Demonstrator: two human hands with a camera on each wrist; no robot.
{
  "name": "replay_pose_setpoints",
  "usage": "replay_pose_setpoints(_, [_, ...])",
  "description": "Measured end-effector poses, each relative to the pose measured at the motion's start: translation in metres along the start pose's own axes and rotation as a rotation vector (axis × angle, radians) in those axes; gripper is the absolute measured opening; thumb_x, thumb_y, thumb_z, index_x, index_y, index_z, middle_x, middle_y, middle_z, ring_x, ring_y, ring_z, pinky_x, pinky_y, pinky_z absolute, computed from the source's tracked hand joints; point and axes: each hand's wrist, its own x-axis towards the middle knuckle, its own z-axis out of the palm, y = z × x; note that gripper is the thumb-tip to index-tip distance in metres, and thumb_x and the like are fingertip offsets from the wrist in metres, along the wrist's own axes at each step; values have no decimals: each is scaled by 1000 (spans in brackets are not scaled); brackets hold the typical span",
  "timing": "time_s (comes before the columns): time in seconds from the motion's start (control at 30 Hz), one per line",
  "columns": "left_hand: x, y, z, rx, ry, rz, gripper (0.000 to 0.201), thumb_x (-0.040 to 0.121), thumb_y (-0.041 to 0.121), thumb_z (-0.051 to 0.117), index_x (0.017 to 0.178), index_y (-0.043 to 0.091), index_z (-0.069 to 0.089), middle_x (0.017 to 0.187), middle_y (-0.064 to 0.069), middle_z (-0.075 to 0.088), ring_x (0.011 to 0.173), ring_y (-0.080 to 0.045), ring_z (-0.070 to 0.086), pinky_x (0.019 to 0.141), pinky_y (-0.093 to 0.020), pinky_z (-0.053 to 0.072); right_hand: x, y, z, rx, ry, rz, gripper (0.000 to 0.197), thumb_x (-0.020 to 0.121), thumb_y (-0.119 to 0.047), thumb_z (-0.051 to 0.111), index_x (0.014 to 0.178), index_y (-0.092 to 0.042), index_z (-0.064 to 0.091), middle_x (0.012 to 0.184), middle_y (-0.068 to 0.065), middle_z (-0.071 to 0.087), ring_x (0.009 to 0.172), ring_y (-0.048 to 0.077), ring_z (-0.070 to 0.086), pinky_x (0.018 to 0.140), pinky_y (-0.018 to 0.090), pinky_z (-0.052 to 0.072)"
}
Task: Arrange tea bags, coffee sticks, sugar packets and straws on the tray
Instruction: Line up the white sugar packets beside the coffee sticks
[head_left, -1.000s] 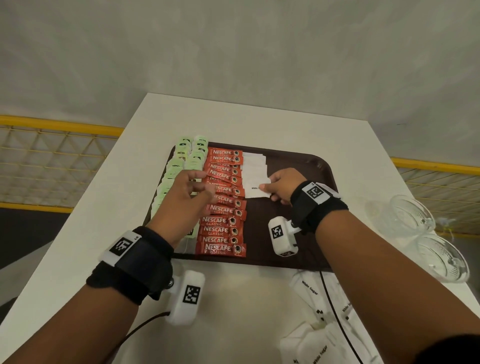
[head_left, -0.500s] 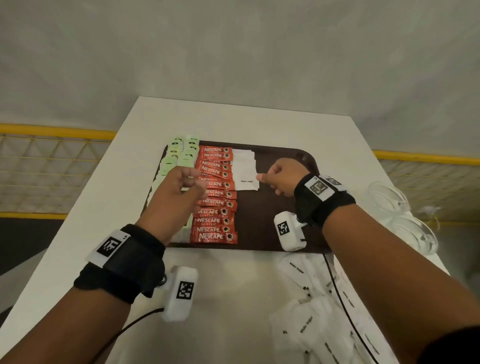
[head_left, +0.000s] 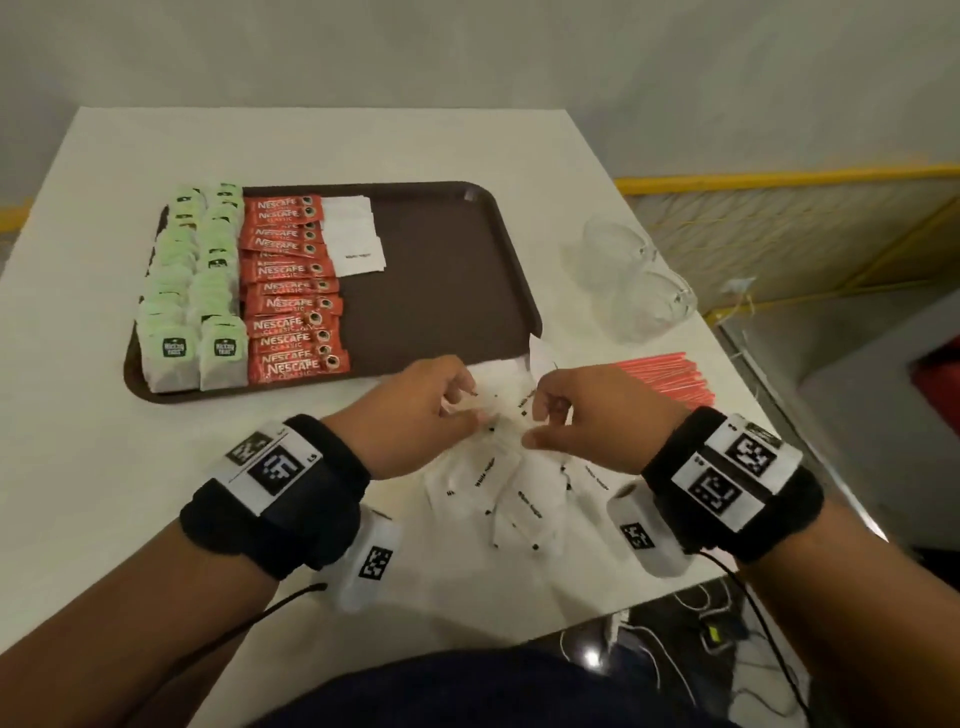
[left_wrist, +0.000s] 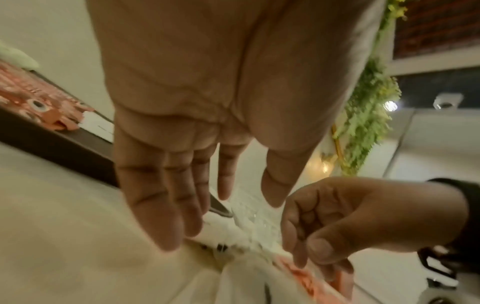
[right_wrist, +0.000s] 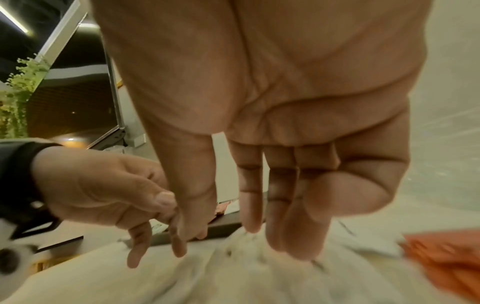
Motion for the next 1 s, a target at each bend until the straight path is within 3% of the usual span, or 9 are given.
replay_pose_setpoints(0.1, [-7,3,17,177,-105,-84,56,88,57,60,132,24,46,127,1,49,101,-14,57,89,-34,50,-27,4,24,-32,3,35,44,78,-58,68,104,-24,60,97,-5,61,84,12,55,73,29,47])
replay_pose_setpoints(0.2, [-12,6,29,315,-112,-124,67,85,64,58,134,20,44,130,-1,48,108,-19,53,93,-39,48,-37,4,40,-13,24,64,55,74,-60,70,111,-22,55,101,-3,58,88,14,55,75,30,48])
replay_pose_setpoints(0.37, [-11,13,41,415,-88,-150,62,87,57,61,130,14,47,126,-7,49,107,-23,52,83,-30,40,-36,-4,51,-38,63,48,55,79,-53,71,116,-19,49,101,-1,58,88,19,57,73,31,47])
replay_pose_setpoints(0.47, [-12,17,45,380,-92,-182,60,85,51,68,128,14,47,122,-6,49,94,-19,52,74,-26,37,-37,-7,52,-24,56,21,51,82,-47,70,117,-18,46,90,0,61,82,21,59,71,35,51])
replay_pose_setpoints(0.6, [-11,17,47,336,-76,-220,55,82,47,73,117,12,49,98,1,51,81,-14,48,58,-24,31,-37,-7,56,37,72,6,51,82,-40,70,119,-19,41,79,-3,56,73,18,58,60,31,46])
replay_pose_setpoints(0.7, [-9,15,44,317,-105,-228,47,82,47,73,107,11,57,90,1,55,76,-13,48,58,-23,33,-38,-7,60,110,90,-4,53,83,-33,71,122,-20,38,72,-5,49,65,13,52,51,25,34])
replay_pose_setpoints(0.8, [-8,10,40,260,-135,-236,36,82,46,73,83,15,56,76,1,50,64,-12,42,57,-25,32,-39,-8,63,243,106,-20,54,81,-24,72,123,-21,37,74,-6,50,70,12,55,55,26,41])
replay_pose_setpoints(0.87, [-9,6,35,206,-139,-210,37,84,43,73,73,17,50,70,2,45,62,-13,40,56,-26,30,-38,-5,62,345,137,-19,56,80,-20,73,123,-24,38,78,-9,50,67,3,51,55,20,37])
replay_pose_setpoints(1.0, [-12,-7,22,11,-132,-181,21,90,42,65,93,22,58,88,5,61,79,-14,57,65,-25,41,-33,4,56,486,189,1,58,79,-14,74,125,-29,42,90,-9,54,67,-3,47,58,12,35])
